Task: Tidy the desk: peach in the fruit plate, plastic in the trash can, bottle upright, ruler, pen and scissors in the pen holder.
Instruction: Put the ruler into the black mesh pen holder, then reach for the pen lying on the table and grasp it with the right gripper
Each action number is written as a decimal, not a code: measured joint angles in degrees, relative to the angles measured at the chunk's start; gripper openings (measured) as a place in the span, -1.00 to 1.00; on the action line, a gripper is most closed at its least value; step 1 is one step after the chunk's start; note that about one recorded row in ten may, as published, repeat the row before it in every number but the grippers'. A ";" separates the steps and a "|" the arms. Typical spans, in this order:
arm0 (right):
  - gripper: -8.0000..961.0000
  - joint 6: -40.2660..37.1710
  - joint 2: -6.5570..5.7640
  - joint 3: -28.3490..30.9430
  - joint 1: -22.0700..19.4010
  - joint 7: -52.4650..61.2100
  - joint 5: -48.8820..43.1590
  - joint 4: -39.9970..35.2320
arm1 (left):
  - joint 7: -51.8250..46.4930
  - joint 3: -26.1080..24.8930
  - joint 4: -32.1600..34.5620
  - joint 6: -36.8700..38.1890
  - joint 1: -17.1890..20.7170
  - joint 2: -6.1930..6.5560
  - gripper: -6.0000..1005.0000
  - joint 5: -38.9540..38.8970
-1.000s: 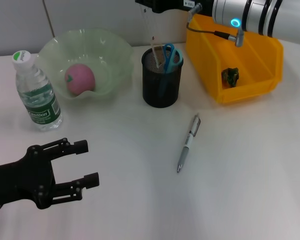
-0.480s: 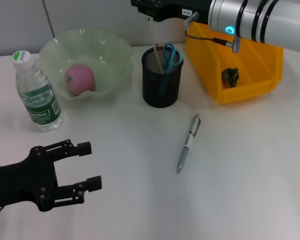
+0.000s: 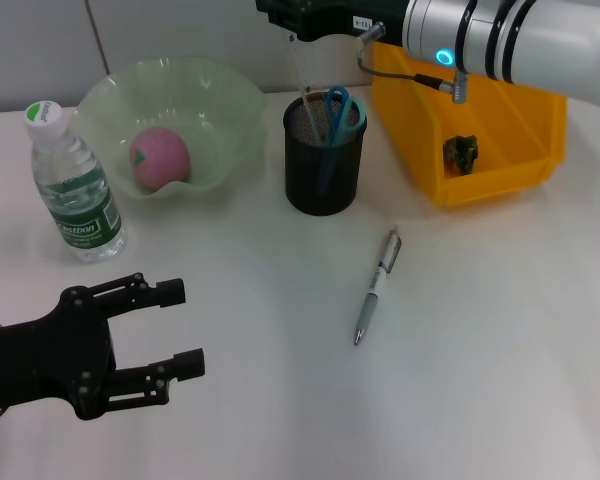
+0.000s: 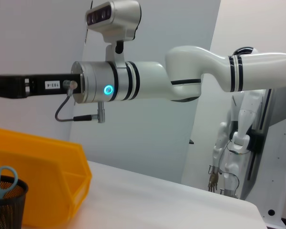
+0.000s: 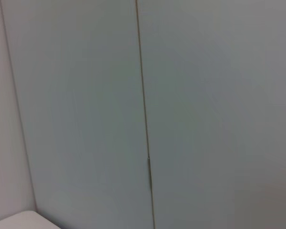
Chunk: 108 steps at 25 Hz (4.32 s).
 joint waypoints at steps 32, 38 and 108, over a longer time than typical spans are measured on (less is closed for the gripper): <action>0.17 -12.02 -0.22 0.62 -9.60 -0.59 12.30 -6.26 | -0.19 -0.43 -0.42 0.86 0.02 -0.05 0.59 -0.15; 0.17 -24.68 -0.49 0.75 -14.62 -0.49 12.74 -8.35 | -0.24 -0.56 -0.52 0.44 -0.13 -0.28 0.59 -0.15; 0.09 -49.59 -0.38 -7.99 4.90 17.46 -67.43 -22.81 | -5.25 -2.39 -1.43 -6.17 -1.44 -0.13 0.59 -0.88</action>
